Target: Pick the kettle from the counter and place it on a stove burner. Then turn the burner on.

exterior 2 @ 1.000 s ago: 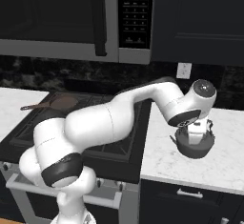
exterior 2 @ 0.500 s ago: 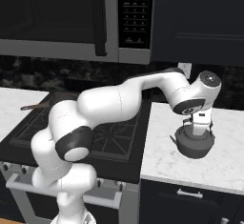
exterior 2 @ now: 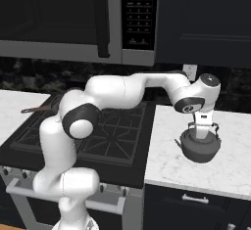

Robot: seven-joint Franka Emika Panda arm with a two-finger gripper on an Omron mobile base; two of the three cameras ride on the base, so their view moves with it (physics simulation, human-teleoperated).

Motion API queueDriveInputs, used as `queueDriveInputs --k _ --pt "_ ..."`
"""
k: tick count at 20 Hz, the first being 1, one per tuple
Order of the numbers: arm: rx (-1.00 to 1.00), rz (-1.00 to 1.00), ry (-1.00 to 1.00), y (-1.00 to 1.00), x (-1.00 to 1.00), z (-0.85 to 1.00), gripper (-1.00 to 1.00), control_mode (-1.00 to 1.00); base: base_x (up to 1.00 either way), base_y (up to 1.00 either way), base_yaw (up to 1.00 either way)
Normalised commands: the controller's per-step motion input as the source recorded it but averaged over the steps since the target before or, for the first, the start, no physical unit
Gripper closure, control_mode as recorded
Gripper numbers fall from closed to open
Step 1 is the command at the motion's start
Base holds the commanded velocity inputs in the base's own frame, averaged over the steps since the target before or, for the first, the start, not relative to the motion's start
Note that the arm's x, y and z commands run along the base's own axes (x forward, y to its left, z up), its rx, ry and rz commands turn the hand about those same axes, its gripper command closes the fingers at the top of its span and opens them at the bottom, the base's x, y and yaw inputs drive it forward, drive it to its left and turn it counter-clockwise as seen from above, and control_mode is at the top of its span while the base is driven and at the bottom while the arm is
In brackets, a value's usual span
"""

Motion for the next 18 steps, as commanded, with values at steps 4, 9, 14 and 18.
queueDriveInputs --k 4,9,14,18 --pt "0.00 0.01 0.03 -0.01 0.16 -0.39 -1.00 -1.00 0.00 0.00 0.00" --pt "0.00 0.01 0.00 0.00 0.26 -0.11 -1.00 -1.00 0.00 0.00 0.00" --pt "0.00 0.00 0.00 0.00 0.29 0.00 -1.00 -1.00 0.00 0.00 0.00" --pt "-0.05 0.00 0.00 0.00 0.20 -0.23 -1.00 -1.00 0.00 0.00 0.00"
